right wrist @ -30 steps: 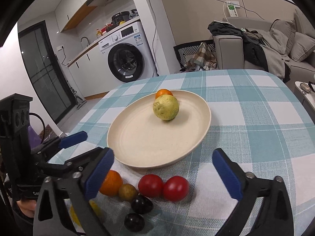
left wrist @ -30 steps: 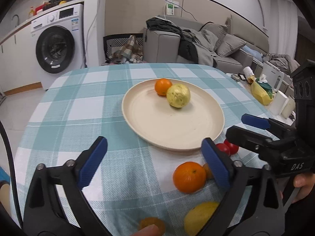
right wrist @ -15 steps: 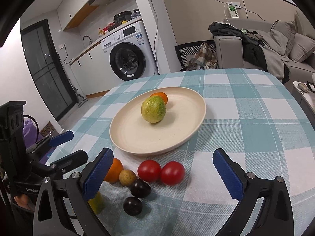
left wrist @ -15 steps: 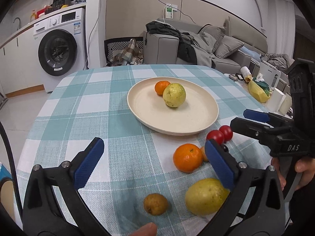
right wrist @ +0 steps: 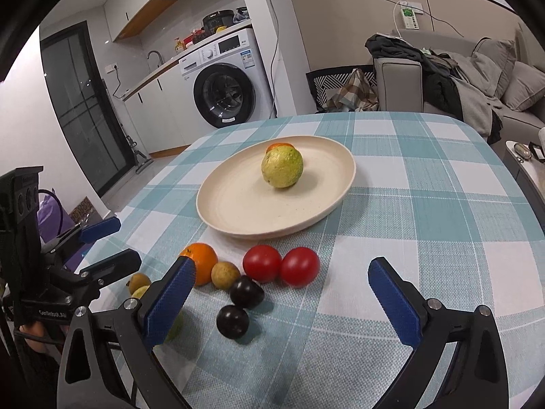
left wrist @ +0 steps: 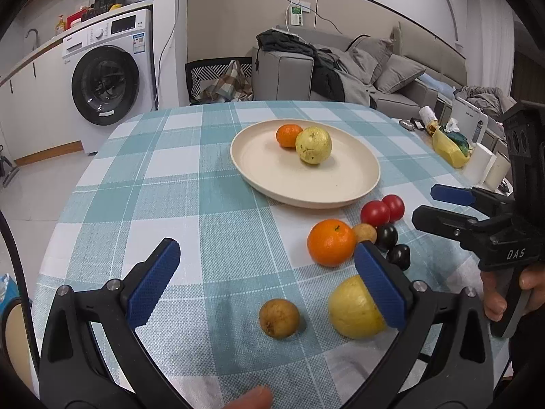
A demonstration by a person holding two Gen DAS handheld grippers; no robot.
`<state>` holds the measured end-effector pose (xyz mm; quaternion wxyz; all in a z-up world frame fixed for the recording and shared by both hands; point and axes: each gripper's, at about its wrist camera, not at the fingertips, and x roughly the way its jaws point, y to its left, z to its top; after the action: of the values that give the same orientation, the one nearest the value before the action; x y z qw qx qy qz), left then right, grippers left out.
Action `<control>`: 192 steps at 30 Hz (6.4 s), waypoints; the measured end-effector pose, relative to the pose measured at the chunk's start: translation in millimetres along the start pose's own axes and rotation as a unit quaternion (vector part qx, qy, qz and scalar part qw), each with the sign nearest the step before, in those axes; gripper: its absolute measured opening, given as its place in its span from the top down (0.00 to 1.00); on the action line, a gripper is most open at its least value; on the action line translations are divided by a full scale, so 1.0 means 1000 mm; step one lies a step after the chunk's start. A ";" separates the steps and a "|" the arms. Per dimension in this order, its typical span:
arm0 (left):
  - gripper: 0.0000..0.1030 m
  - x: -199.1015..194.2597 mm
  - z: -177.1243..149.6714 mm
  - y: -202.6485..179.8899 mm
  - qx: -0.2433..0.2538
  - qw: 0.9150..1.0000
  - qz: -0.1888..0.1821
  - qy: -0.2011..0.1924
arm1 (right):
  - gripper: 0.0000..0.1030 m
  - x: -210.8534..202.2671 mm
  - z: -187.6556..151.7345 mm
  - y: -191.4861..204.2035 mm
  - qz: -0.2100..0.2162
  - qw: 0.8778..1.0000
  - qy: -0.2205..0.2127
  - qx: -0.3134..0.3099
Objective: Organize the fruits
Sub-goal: 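Withdraw both open tools from the plate back toward the loose fruit, then grasp the brown kiwi with the left tool while the right tool grasps a dark plum, then carry the kiwi with the left tool while the right tool carries the plum to the plate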
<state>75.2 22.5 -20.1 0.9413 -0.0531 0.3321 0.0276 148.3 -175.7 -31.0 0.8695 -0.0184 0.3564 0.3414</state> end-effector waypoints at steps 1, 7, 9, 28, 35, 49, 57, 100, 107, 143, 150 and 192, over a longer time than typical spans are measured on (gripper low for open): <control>0.01 0.000 -0.001 0.000 -0.001 1.000 0.000 0.002 | 0.00 0.001 -0.001 0.002 -0.005 1.000 0.006 -0.004; 0.01 -0.004 -0.010 0.006 -0.009 1.000 0.000 0.015 | 0.00 0.009 -0.006 0.005 -0.011 0.999 0.045 -0.005; 0.01 -0.005 -0.013 0.009 -0.012 1.000 -0.002 0.020 | 0.00 0.010 -0.009 0.005 -0.003 0.998 0.058 -0.006; 0.01 0.003 -0.021 0.014 0.008 0.998 -0.004 0.063 | 0.14 0.023 -0.024 0.024 -0.015 0.992 0.109 -0.063; 0.05 0.010 -0.023 0.018 0.008 0.996 -0.019 0.084 | 0.22 0.024 -0.023 0.027 -0.013 0.991 0.110 -0.074; 0.31 0.020 -0.029 0.003 0.047 0.993 -0.019 0.107 | 0.38 0.022 -0.025 0.035 -0.001 0.990 0.109 -0.085; 0.57 0.020 -0.031 -0.001 0.055 0.992 -0.040 0.111 | 0.47 0.022 -0.026 0.040 0.009 0.990 0.110 -0.093; 0.76 -0.001 -0.019 0.014 0.017 0.997 -0.058 0.048 | 0.75 0.015 -0.025 0.049 0.010 0.991 0.087 -0.097; 0.76 -0.008 -0.016 0.013 0.016 0.998 -0.057 0.023 | 0.75 0.005 -0.021 0.047 0.016 0.994 0.059 -0.086; 0.76 0.035 0.031 -0.010 0.033 0.997 -0.068 -0.012 | 0.75 -0.002 0.004 0.028 0.014 0.999 -0.027 -0.035; 0.76 0.043 0.038 -0.012 0.033 0.997 -0.068 -0.011 | 0.75 0.007 0.011 0.026 0.009 0.999 -0.030 -0.029; 0.76 0.097 0.064 -0.020 0.021 0.998 -0.064 0.012 | 0.75 0.045 0.042 0.002 0.007 1.000 0.003 0.016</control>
<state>192.4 11.6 -29.7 0.9380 -0.0545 0.3399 -0.0407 195.3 -136.6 -27.9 0.8661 -0.0027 0.3648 0.3418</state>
